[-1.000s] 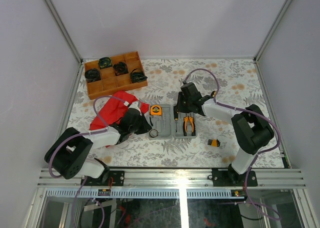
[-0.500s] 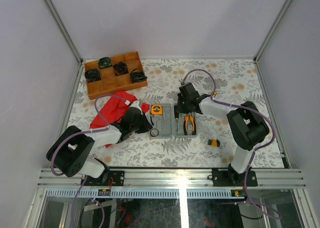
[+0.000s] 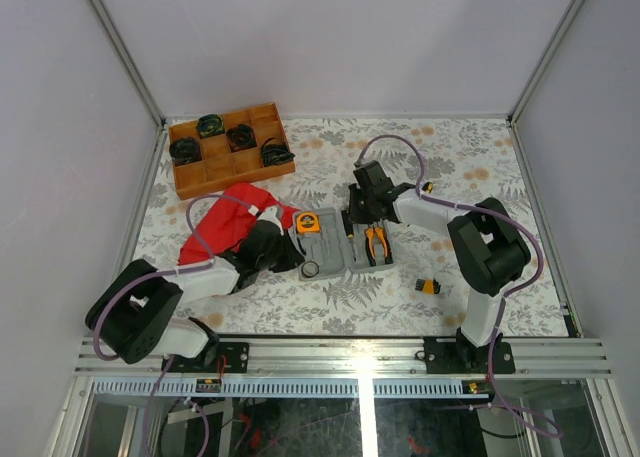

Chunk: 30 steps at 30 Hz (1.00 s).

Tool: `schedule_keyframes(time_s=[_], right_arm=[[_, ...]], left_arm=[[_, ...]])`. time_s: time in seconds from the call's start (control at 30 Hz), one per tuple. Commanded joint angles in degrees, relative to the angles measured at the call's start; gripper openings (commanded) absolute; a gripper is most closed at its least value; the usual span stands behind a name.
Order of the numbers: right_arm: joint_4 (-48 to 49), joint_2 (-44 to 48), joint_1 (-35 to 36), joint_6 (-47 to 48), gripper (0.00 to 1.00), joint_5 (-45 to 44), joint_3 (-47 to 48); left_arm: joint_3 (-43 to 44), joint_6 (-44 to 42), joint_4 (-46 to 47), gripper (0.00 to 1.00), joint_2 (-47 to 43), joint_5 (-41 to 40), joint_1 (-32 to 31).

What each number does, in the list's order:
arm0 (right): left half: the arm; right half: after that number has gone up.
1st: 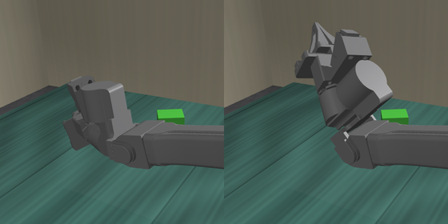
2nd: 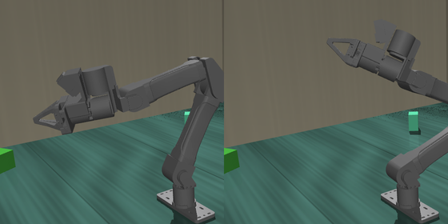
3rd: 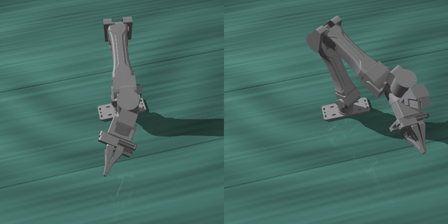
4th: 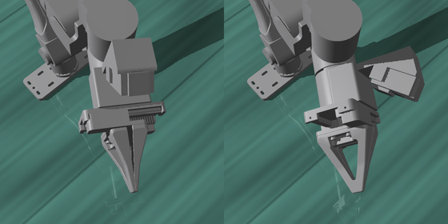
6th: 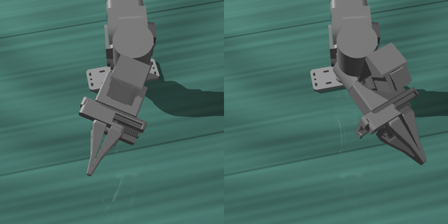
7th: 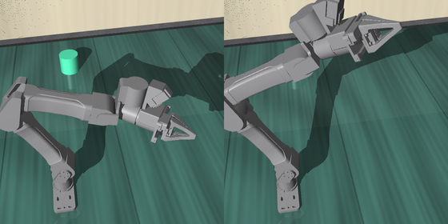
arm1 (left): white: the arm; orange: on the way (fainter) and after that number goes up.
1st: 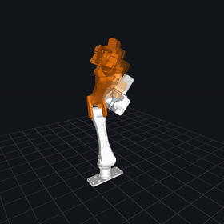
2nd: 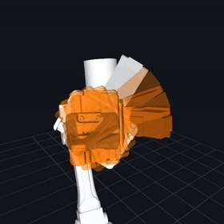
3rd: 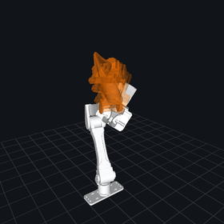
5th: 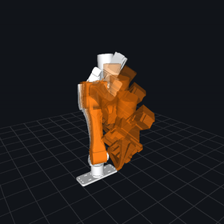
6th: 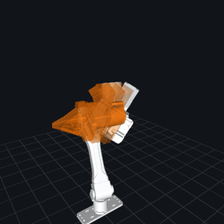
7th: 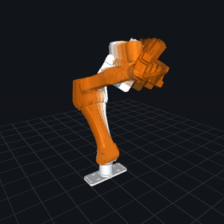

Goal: Sort the tools into containers
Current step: Place the screwdriver in the storage box.

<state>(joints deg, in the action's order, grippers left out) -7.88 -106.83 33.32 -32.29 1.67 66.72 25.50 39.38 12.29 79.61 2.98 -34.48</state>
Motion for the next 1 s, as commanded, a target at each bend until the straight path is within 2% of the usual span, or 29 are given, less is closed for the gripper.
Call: schedule_keyframes(time_s=[0.0, 0.1, 0.27, 0.57, 0.97], right_arm=[[-0.5, 0.8, 0.1, 1.7, 0.27, -0.8, -0.8], [-1.2, 3.1, 0.0, 2.6, 0.34, -1.4, -0.6], [-2.4, 7.9, 0.1, 3.2, 0.37, -2.2, -1.8], [-1.9, 10.1, 0.4, 3.6, 0.27, 1.7, -5.8], [-1.9, 4.8, 1.0, 3.9, 0.25, 3.8, -3.3]], left_arm=[[-4.2, 1.4, -1.4, 0.00, -2.7, 2.6, -1.6], [-5.6, 2.4, -1.1, 0.00, -3.2, 2.3, -1.7], [-4.3, 1.8, -0.8, 0.00, -1.3, 2.4, -1.6], [-3.3, 1.1, -0.7, 0.00, -0.4, 2.6, -1.6], [-3.0, 0.8, -1.0, 0.00, -0.7, 2.7, -1.7]])
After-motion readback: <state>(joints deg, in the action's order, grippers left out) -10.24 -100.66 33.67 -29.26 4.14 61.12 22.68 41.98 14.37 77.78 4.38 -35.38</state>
